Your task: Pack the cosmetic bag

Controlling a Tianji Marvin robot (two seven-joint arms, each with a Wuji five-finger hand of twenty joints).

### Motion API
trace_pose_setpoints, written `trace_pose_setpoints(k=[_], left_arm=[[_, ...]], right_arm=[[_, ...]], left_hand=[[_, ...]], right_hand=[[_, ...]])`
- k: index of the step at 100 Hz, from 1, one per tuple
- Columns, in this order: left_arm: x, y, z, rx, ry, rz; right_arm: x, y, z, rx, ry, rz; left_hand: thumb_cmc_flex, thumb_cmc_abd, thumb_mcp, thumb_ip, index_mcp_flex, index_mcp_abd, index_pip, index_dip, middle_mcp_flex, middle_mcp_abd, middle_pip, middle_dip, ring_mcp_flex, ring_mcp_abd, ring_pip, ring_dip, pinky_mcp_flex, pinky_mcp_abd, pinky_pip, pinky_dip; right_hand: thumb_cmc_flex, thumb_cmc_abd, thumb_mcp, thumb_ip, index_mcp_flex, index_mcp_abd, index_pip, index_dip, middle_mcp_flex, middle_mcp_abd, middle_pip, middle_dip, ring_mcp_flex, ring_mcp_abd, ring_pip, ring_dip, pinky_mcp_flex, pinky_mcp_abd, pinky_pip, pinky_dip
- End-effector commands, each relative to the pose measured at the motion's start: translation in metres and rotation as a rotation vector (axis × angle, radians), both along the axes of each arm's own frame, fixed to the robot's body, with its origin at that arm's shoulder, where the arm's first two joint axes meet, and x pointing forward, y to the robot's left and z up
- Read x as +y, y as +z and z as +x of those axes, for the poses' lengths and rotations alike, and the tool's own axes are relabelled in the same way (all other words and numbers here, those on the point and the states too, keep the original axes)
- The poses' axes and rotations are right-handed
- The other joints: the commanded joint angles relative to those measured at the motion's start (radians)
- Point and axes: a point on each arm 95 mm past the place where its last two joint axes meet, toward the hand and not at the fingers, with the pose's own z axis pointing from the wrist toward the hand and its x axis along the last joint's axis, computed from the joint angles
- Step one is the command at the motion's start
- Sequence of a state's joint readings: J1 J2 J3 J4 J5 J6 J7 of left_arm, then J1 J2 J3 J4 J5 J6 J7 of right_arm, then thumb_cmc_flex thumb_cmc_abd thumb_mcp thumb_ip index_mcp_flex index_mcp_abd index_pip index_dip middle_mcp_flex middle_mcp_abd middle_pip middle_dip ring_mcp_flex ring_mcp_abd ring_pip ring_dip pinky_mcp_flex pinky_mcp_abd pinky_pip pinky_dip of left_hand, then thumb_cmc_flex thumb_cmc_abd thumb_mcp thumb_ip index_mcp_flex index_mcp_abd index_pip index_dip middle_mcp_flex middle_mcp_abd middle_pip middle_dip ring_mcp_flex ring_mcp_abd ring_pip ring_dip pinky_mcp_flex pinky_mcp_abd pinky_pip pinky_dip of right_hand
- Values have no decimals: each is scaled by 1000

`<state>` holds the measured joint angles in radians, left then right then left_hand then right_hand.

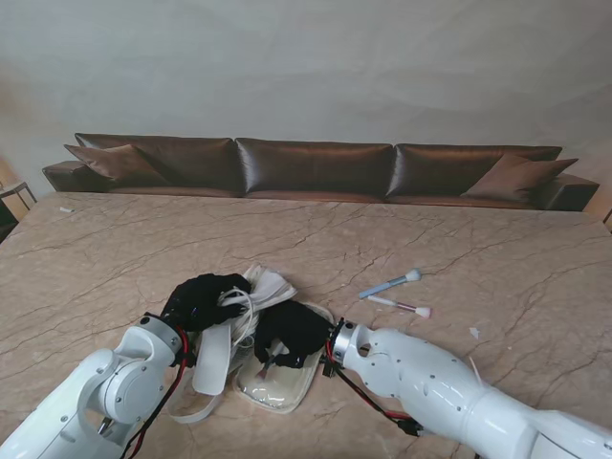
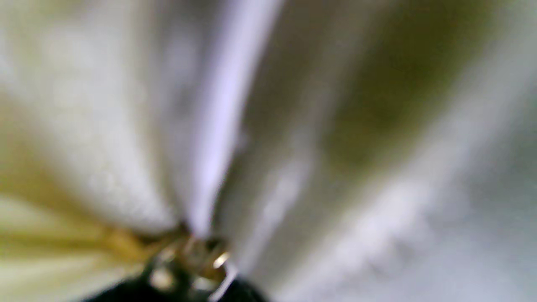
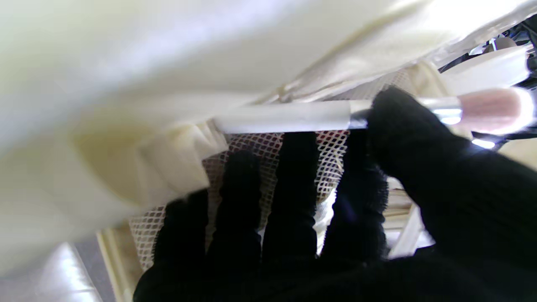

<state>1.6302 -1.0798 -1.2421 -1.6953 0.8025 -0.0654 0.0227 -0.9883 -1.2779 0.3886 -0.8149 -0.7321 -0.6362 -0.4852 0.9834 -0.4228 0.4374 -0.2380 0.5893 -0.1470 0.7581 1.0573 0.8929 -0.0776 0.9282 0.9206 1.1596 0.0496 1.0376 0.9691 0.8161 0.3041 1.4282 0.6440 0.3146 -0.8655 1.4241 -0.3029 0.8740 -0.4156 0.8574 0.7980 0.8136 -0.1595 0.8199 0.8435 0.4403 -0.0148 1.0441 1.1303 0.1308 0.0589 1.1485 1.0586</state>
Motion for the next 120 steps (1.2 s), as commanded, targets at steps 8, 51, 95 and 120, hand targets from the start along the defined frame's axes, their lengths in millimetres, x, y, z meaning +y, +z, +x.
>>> trace_pose_setpoints(k=[8, 51, 95, 120], left_arm=[[-7, 4, -3, -8, -11, -18], [-9, 3, -5, -5, -16, -22], [-9, 4, -6, -9, -17, -27], [-9, 5, -6, -16, -20, -30]], right_arm=[[-2, -9, -1, 26, -8, -4], [-11, -13, 5, -10, -64, -5], [-11, -5, 7, -205, -155, -75], [-8, 8, 7, -330, -235, -107]], left_hand=[[178, 181, 98, 70, 103, -154, 394, 89, -7, -190, 23, 16, -10, -27, -11, 1, 1, 25, 1, 21], [179, 183, 98, 71, 101, -154, 393, 90, -7, -190, 23, 16, -11, -28, -11, 1, 0, 24, 1, 21], [178, 181, 98, 71, 104, -155, 394, 91, -6, -190, 23, 17, -9, -27, -11, 0, 0, 24, 1, 21], [179, 182, 98, 71, 103, -154, 394, 92, -7, -189, 23, 18, -10, -26, -11, 0, -1, 24, 0, 21]], right_hand=[[48, 84, 3, 15, 23, -26, 110, -14, -30, -2, 25, -1, -7, 15, -36, -11, -23, -15, 4, 12], [65, 88, -16, 3, 30, -35, 106, -48, -24, -5, 25, -10, -4, 11, -25, -14, -14, -14, 14, 13], [87, 85, -59, 8, 59, -28, 145, -210, 19, 0, 29, -19, 38, 21, -15, -14, 15, 4, 39, 9], [87, 44, -59, 5, 78, -43, 146, -253, 39, -8, 26, -22, 65, 22, -16, -15, 32, 11, 48, 5]])
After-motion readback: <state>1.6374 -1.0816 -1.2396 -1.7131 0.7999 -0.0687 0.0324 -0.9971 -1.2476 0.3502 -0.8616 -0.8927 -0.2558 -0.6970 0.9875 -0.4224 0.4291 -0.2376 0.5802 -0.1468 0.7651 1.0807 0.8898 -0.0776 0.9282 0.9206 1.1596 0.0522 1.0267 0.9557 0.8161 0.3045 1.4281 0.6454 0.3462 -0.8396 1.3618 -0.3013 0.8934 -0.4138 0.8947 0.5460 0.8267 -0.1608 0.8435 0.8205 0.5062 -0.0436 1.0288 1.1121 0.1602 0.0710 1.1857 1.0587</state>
